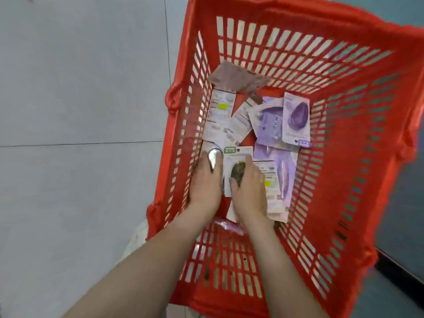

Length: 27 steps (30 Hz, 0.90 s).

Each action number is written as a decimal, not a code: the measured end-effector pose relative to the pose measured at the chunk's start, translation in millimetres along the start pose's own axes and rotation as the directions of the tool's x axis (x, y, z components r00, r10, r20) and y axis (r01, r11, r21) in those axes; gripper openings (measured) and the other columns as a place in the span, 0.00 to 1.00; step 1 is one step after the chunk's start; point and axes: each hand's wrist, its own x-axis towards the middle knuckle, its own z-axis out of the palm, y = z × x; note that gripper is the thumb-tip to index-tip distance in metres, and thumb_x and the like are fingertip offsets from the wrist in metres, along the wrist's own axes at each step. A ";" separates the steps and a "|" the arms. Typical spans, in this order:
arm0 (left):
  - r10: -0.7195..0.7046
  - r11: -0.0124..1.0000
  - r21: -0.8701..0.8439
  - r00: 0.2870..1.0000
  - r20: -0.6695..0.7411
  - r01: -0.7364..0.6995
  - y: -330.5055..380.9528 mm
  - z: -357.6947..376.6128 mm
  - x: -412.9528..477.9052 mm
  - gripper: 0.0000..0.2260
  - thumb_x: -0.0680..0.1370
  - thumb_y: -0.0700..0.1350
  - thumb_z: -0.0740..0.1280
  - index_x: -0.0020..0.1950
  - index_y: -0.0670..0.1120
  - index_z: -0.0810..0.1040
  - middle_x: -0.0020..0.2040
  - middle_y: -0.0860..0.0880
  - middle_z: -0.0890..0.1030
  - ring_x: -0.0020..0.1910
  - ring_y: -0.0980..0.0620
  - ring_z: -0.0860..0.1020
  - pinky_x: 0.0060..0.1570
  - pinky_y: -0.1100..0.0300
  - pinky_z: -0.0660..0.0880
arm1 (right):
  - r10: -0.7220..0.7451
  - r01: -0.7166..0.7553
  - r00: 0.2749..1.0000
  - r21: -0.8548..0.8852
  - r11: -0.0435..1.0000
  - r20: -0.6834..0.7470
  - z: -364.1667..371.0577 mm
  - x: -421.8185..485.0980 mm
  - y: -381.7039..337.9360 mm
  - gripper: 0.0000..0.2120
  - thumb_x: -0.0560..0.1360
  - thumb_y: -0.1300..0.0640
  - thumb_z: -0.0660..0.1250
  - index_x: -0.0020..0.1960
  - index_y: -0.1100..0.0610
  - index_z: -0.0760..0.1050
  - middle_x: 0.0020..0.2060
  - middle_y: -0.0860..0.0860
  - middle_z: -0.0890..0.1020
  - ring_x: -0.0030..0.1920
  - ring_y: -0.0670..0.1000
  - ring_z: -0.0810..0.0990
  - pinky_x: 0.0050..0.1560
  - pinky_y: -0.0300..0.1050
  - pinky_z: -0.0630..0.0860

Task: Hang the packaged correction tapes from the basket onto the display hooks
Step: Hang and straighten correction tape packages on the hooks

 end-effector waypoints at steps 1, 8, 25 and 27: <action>0.019 0.997 0.070 1.000 0.015 -0.020 0.3 4.4 5.8 0.25 0.73 0.42 0.67 0.70 0.45 0.68 0.61 0.38 0.74 0.52 0.41 0.76 0.51 0.53 0.72 | 0.009 -0.011 0.999 -0.069 0.998 -0.032 8.5 7.9 -2.4 0.33 0.78 0.55 0.64 0.77 0.59 0.53 0.70 0.58 0.66 0.69 0.58 0.63 0.68 0.50 0.62; 0.054 0.955 0.293 0.998 -0.011 -0.049 8.9 5.7 13.9 0.28 0.63 0.46 0.74 0.64 0.47 0.77 0.44 0.43 0.80 0.38 0.48 0.78 0.34 0.60 0.74 | 0.064 -0.063 0.987 0.010 0.998 -0.146 27.4 16.7 -3.7 0.30 0.76 0.61 0.65 0.75 0.56 0.59 0.64 0.58 0.68 0.63 0.57 0.63 0.64 0.51 0.65; 0.167 0.970 -0.187 0.985 0.036 -0.158 72.6 -172.7 -120.3 0.37 0.72 0.35 0.70 0.77 0.41 0.56 0.68 0.34 0.66 0.71 0.33 0.62 0.70 0.42 0.62 | 0.172 0.100 0.926 0.658 0.747 -0.336 -165.4 -129.4 -77.2 0.34 0.73 0.71 0.68 0.74 0.51 0.63 0.58 0.56 0.68 0.50 0.34 0.73 0.53 0.22 0.65; 0.190 0.927 -0.324 0.981 -0.031 -0.190 85.1 -232.6 -143.9 0.29 0.78 0.36 0.63 0.77 0.41 0.57 0.66 0.37 0.65 0.64 0.38 0.69 0.63 0.47 0.70 | 0.159 0.119 0.921 0.647 0.754 -0.355 -209.9 -163.1 -99.4 0.33 0.73 0.68 0.69 0.72 0.46 0.63 0.58 0.56 0.70 0.50 0.34 0.73 0.53 0.21 0.65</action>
